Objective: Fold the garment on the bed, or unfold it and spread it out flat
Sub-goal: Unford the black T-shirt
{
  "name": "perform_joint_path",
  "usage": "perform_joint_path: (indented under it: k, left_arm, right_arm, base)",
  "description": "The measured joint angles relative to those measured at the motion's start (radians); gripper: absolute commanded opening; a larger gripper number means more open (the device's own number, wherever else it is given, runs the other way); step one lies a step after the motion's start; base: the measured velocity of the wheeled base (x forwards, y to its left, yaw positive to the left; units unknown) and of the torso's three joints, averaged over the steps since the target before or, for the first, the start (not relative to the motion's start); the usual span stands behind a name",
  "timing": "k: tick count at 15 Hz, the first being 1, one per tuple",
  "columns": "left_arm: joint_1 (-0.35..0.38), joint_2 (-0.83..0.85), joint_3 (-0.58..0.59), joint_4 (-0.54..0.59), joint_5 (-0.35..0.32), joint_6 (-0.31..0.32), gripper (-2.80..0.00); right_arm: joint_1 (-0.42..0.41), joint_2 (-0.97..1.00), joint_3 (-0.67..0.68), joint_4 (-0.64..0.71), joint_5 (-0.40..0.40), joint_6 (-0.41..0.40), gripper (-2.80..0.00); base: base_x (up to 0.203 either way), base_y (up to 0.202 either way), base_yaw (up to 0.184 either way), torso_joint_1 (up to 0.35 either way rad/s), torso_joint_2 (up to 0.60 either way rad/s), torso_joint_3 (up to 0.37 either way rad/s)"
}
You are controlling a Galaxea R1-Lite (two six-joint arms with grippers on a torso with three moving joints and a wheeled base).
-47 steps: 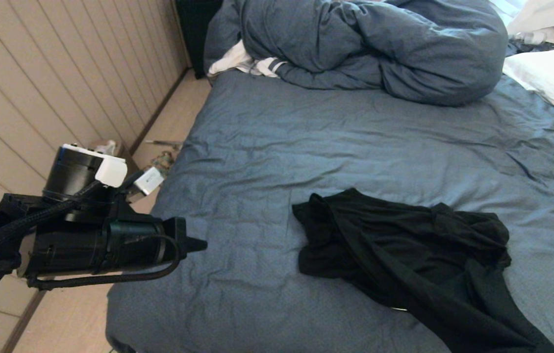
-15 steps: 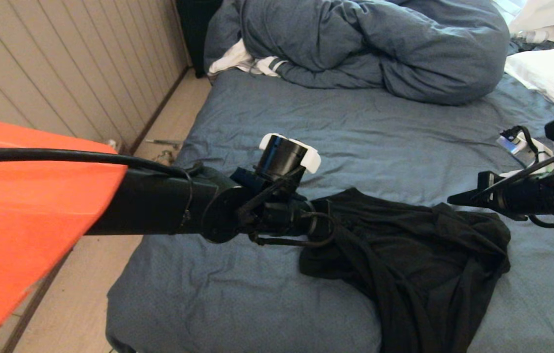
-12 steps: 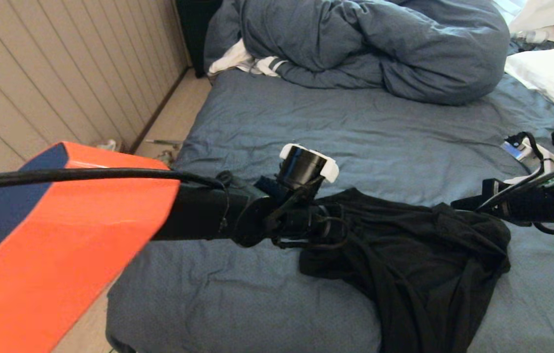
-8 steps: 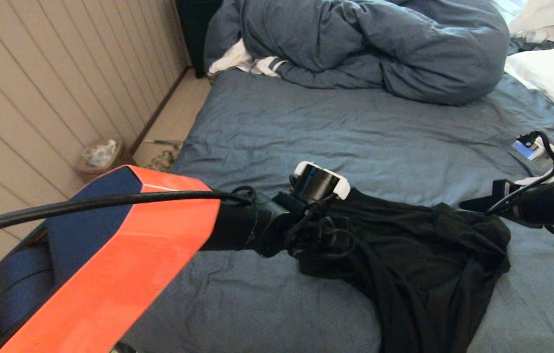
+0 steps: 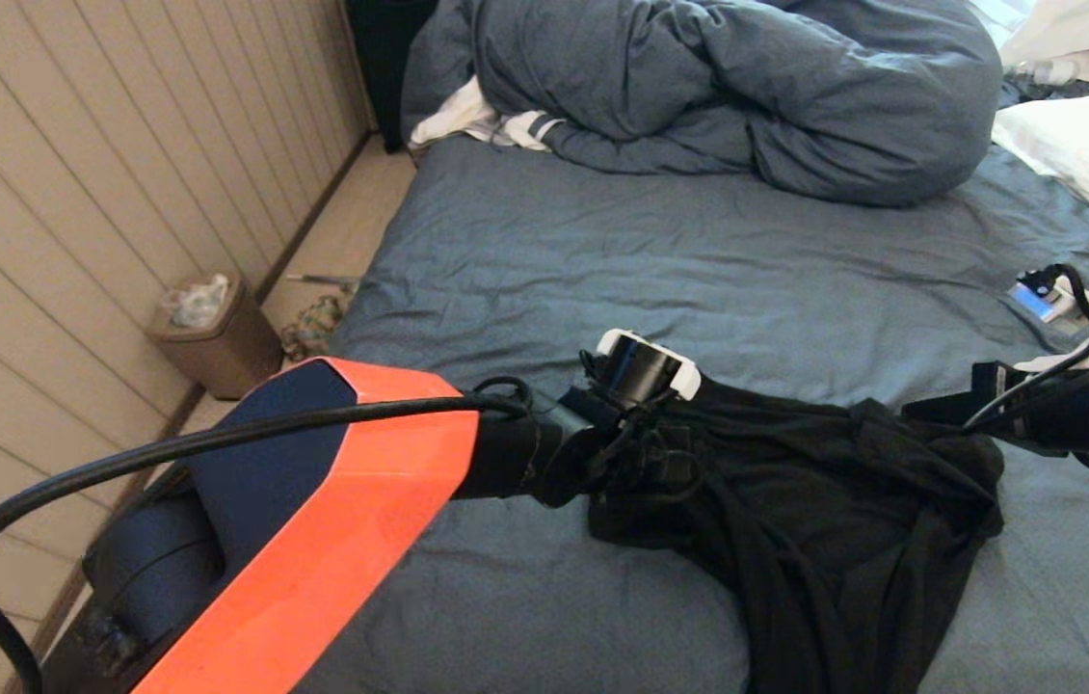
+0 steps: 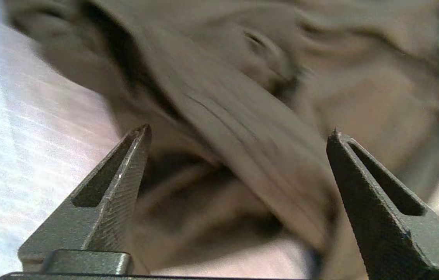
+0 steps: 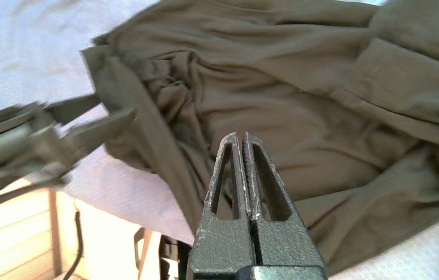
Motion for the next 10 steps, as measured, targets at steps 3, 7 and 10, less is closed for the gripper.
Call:
perform_joint_path:
  k: [3, 7, 10]
  left_arm:
    - [0.000, 0.020, -0.017, -0.030, 0.051, -0.005, 0.00]
    - [0.000, 0.042, -0.024, -0.100, 0.142, 0.001, -2.80]
    - [0.000, 0.051, -0.025, -0.120, 0.157, 0.005, -2.80]
  right_arm:
    - [0.000, -0.004, 0.020, -0.028, 0.015, 0.000, -2.80]
    - [0.005, -0.008, 0.044, -0.063, 0.023, 0.000, -2.80]
    - [0.006, -0.008, 0.049, -0.065, 0.026, 0.000, -2.80]
  base:
    - [0.000, 0.000, 0.000, 0.000, 0.00, 0.000]
    - [0.000, 0.000, 0.000, 0.000, 0.00, 0.000]
    - [0.000, 0.000, 0.000, 0.000, 0.00, 0.000]
